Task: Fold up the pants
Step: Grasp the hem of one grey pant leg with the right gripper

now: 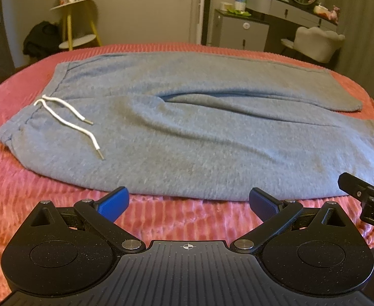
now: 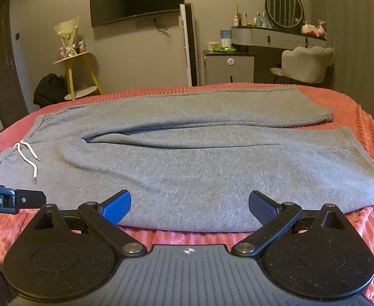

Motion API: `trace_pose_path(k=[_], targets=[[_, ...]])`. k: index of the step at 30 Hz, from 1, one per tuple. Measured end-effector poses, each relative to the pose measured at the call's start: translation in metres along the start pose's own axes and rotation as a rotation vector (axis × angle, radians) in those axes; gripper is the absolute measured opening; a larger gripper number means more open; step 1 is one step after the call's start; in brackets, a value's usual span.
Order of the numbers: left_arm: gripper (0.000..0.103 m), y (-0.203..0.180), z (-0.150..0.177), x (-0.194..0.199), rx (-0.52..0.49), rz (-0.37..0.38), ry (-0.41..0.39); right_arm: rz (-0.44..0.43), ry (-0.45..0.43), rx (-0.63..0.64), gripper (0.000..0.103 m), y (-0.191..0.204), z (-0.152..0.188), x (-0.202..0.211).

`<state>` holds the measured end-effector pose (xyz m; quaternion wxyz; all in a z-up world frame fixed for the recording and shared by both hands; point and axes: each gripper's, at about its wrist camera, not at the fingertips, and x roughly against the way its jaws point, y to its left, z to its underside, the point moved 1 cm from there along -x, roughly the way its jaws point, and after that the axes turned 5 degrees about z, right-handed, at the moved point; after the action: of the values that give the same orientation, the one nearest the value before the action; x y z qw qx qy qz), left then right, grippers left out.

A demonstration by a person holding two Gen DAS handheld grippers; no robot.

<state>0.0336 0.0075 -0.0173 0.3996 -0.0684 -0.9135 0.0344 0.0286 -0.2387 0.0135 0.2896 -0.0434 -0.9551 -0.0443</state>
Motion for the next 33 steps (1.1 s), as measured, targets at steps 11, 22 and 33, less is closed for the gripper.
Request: trace_pose_path(k=[11,22,33], targets=[[0.103,0.007,0.001,-0.014,0.025,0.005,0.022,0.018,0.03,0.012,0.099,0.0,-0.001,-0.011],[0.103,0.006,-0.007,-0.033,0.036,-0.01,0.014,0.058,0.063,-0.021,0.099,-0.013,-0.006,-0.043],[0.103,0.033,-0.076,-0.108,0.143,-0.172,-0.168,0.159,0.263,-0.147,0.099,-0.074,-0.027,-0.161]])
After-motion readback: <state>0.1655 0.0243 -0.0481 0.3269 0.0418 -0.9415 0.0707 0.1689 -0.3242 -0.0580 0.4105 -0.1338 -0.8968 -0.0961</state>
